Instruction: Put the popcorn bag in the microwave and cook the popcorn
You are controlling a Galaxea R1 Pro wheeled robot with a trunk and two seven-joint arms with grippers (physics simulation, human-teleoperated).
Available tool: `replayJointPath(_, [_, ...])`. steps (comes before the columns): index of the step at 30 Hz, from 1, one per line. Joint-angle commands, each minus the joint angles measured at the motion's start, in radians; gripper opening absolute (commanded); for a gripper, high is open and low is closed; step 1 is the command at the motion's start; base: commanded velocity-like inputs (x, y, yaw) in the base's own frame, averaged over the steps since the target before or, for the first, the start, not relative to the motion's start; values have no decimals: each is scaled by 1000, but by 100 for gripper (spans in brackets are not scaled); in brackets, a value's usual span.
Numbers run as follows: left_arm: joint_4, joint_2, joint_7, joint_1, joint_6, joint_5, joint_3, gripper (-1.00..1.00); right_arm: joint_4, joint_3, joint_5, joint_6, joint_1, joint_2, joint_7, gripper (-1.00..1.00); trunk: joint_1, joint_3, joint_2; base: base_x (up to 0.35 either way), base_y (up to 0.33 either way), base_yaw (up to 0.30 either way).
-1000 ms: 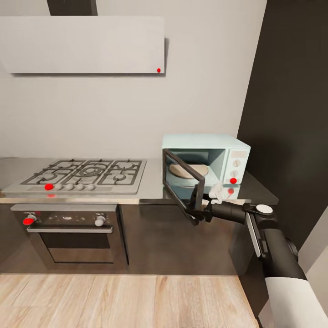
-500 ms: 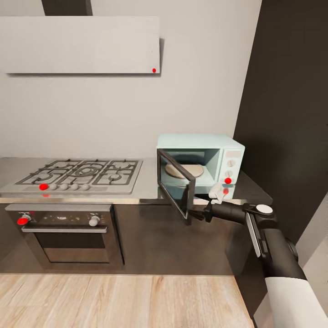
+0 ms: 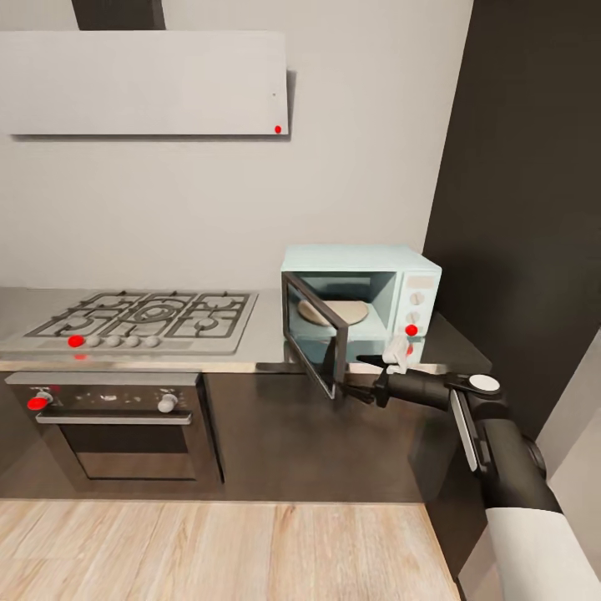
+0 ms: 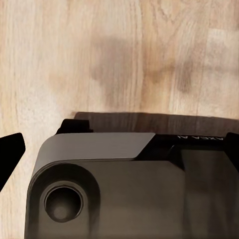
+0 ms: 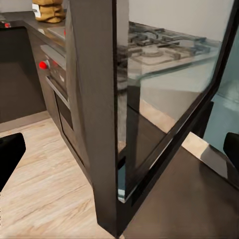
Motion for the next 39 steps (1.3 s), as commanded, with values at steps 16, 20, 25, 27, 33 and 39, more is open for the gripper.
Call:
replayJointPath(16, [1, -1, -1, -1, -3, 2, 6, 100, 3, -1, 15, 5, -2, 2, -158, 100, 0, -1, -1, 0, 0, 0])
replayJointPath(20, [1, -1, -1, -1, -3, 2, 7, 100, 3, -1, 15, 5, -2, 2, -157, 100, 0, -1, -1, 0, 0, 0])
replayJointPath(25, [1, -1, -1, -1, -3, 0, 5, 100, 3, 0, 15, 5, -2, 2, -156, 100, 0, -1, -1, -11, -49, 0])
replayJointPath(27, [1, -1, -1, -1, -3, -1, 4, 100, 3, 0, 15, 5, -2, 3, -156, 100, 0, -1, -1, -68, -213, 0])
replayJointPath(33, [1, -1, -1, -1, -3, 2, 5, 100, -1, 0, 15, 6, -1, 3, -156, 100, 0, -1, -1, -8, -26, 0])
replayJointPath(39, [1, 1, -1, -1, -3, 2, 10, 100, 3, 0, 16, 4, -1, 3, -159, 100, 0, -1, -1, 175, 0, 0])
